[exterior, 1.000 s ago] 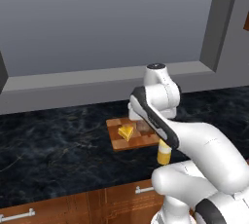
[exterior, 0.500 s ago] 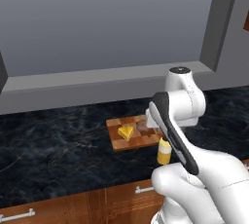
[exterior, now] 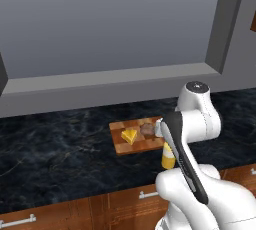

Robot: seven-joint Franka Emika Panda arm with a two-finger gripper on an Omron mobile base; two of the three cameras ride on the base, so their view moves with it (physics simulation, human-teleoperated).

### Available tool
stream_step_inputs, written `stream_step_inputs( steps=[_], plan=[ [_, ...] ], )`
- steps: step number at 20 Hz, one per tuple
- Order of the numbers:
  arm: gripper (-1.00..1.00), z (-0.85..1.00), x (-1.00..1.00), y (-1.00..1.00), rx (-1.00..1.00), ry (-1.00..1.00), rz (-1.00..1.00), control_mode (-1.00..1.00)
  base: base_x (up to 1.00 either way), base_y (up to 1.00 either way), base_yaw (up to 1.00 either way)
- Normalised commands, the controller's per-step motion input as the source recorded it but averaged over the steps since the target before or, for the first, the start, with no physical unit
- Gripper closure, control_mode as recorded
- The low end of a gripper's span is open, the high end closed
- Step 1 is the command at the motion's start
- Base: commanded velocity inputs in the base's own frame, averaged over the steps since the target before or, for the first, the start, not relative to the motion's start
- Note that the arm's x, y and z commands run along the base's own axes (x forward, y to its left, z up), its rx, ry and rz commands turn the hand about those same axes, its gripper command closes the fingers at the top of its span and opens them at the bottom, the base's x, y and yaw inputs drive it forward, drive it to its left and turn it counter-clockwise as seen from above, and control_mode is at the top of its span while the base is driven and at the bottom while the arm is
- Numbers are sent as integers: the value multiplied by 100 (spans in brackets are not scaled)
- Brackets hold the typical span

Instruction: Retrieve the reheated potato from the microwave, then place the potato, cheese, and condiment on the cutting board.

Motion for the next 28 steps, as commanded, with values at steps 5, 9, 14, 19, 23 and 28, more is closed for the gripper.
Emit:
stream_step_inputs(
  steps=[5, 9, 14, 19, 23, 28],
  plan=[
    [-100, -18, 0, 0, 3, -1, 0, -100, 0, 0, 0],
    [-100, -19, 10, 0, 0, 0, 0, -100, 0, 0, 0],
    [-100, -31, 28, 0, 0, 0, 0, -100, 0, 0, 0],
    [-100, -33, 24, 0, 0, 0, 0, -100, 0, 0, 0],
    [-100, -28, 16, 0, 0, 0, 0, -100, 0, 0, 0],
    [-100, -26, 14, -1, 0, 0, 0, -100, 0, 0, 0]
  ],
)
